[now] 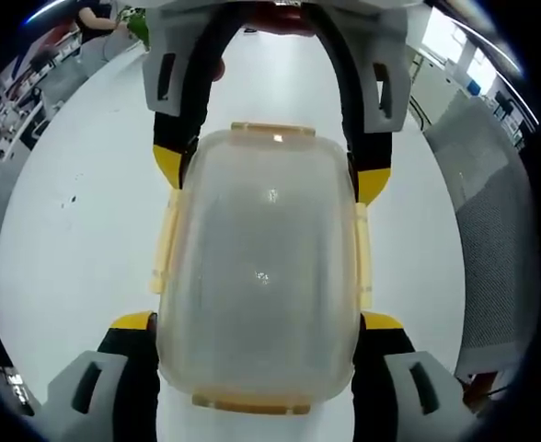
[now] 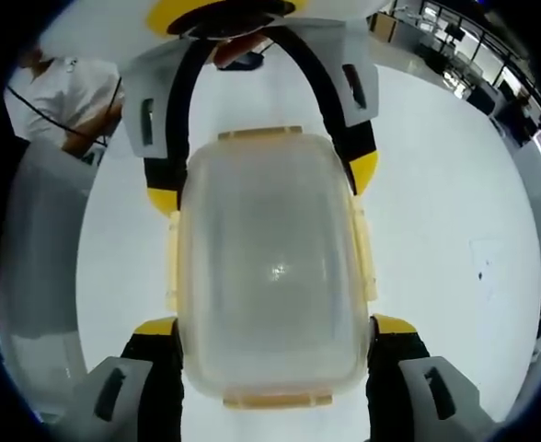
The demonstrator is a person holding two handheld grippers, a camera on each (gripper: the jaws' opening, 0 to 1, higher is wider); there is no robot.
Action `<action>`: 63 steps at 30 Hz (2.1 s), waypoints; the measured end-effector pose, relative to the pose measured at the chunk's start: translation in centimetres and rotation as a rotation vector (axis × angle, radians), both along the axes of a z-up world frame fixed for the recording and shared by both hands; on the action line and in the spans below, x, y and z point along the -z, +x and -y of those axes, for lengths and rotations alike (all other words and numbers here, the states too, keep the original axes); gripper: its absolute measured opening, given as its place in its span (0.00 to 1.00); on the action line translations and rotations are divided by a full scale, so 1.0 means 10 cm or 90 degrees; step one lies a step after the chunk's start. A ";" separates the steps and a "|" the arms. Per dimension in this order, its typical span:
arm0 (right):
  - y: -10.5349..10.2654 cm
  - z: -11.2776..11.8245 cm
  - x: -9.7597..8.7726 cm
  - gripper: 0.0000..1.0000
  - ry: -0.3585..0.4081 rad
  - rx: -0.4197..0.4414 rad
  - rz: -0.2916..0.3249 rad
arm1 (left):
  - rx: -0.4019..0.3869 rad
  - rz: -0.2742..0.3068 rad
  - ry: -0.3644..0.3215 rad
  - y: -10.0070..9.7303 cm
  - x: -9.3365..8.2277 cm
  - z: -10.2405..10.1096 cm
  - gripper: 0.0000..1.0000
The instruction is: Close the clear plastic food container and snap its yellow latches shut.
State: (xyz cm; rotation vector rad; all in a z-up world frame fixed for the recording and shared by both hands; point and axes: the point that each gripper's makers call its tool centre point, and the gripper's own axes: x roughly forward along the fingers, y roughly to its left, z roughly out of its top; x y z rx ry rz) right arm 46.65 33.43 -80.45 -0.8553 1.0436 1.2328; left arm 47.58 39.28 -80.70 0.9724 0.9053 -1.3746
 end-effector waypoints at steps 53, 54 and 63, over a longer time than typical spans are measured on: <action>0.05 -0.14 -0.37 0.88 0.430 0.176 0.124 | -0.182 0.012 -0.354 -0.01 -0.37 0.05 0.89; 0.06 -0.15 -0.38 0.88 0.440 0.186 0.126 | -0.193 0.012 -0.366 -0.01 -0.38 0.05 0.90; 0.11 -0.16 -0.48 0.89 0.512 0.266 0.181 | -0.236 0.084 -0.425 0.01 -0.44 0.06 0.88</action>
